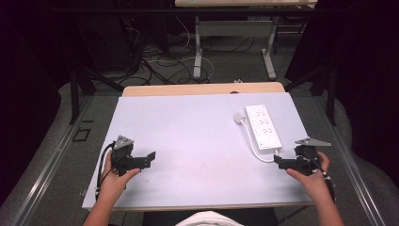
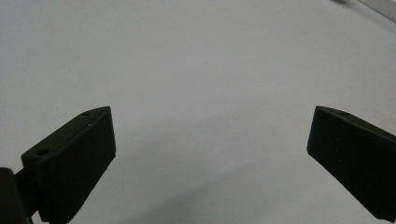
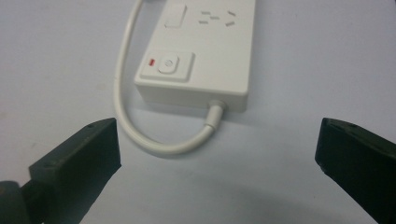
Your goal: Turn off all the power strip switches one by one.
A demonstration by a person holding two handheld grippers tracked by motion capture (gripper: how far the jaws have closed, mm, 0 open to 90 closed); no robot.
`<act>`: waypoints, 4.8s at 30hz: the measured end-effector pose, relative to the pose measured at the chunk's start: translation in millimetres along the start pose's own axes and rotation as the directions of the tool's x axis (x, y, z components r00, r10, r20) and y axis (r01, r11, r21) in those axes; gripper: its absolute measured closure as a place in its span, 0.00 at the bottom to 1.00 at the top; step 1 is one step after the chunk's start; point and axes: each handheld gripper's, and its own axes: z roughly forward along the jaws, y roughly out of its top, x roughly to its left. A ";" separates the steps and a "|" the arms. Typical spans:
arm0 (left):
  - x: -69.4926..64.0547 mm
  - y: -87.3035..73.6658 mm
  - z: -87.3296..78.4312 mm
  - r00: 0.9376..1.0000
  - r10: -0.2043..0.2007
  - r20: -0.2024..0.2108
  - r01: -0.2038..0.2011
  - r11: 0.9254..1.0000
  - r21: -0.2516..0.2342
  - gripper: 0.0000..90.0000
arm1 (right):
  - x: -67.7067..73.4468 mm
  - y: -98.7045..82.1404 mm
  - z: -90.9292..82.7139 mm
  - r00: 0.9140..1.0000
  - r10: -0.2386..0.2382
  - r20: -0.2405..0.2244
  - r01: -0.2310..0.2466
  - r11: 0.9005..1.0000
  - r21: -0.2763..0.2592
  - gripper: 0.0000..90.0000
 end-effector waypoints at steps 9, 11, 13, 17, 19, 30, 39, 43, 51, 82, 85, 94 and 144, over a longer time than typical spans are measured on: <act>-4.2 0.5 -1.0 1.000 -0.008 -0.001 0.008 1.000 0.003 0.04 | 17.0 11.8 3.1 0.999 -0.032 -0.009 0.032 0.999 0.016 0.01; -3.7 0.9 -1.5 1.000 -0.017 -0.001 0.017 1.000 0.007 0.04 | 17.1 13.3 3.7 0.999 -0.035 -0.012 0.035 0.999 0.012 0.03; -3.3 1.4 -2.3 1.000 -0.024 0.002 0.024 1.000 0.012 0.04 | 19.1 18.6 5.1 0.999 -0.036 -0.019 0.036 0.999 0.011 0.06; -4.2 1.4 -2.3 1.000 -0.030 -0.005 0.030 0.999 0.018 0.04 | 21.8 24.9 8.8 0.999 -0.050 -0.021 0.051 0.998 0.036 0.06; -4.6 1.4 -2.5 0.999 -0.036 -0.003 0.037 0.999 0.021 0.04 | 24.0 27.8 9.9 0.999 -0.050 -0.019 0.050 0.998 0.042 0.06; -3.5 2.5 -5.5 0.997 -0.069 -0.029 0.069 0.998 0.009 0.01 | 25.9 39.5 14.8 0.996 -0.090 -0.025 0.092 0.993 0.077 0.17; -1.7 2.6 -8.2 0.997 -0.074 -0.034 0.074 0.997 0.007 0.01 | 25.0 50.5 19.2 0.992 -0.121 -0.030 0.123 0.987 0.104 0.20; -1.6 2.8 -9.7 0.997 -0.067 -0.028 0.067 0.998 0.013 0.01 | 23.5 57.6 20.7 0.994 -0.102 -0.033 0.105 0.989 0.108 0.25; -2.8 2.2 -8.6 0.998 -0.063 -0.030 0.063 0.998 0.003 0.01 | 22.9 65.2 28.5 0.994 -0.101 -0.048 0.107 0.981 0.163 0.31; -0.5 0.4 -8.6 0.998 -0.061 -0.023 0.061 0.998 0.021 0.01 | 30.0 83.6 56.2 0.999 0.024 0.028 -0.032 0.948 0.316 0.92; -0.5 0.2 -8.4 0.998 -0.060 -0.023 0.060 0.998 0.022 0.01 | 30.9 83.2 60.2 0.999 0.002 0.037 -0.014 0.946 0.324 0.99; -0.4 -0.2 -8.1 0.997 -0.069 -0.028 0.070 0.997 0.020 0.01 | 33.9 81.9 69.1 0.999 -0.010 0.049 -0.008 0.940 0.341 1.00; 3.5 -2.3 -7.8 0.997 -0.072 -0.037 0.073 0.997 0.022 0.01 | 27.4 93.1 78.3 0.999 0.040 0.025 -0.046 0.938 0.344 1.00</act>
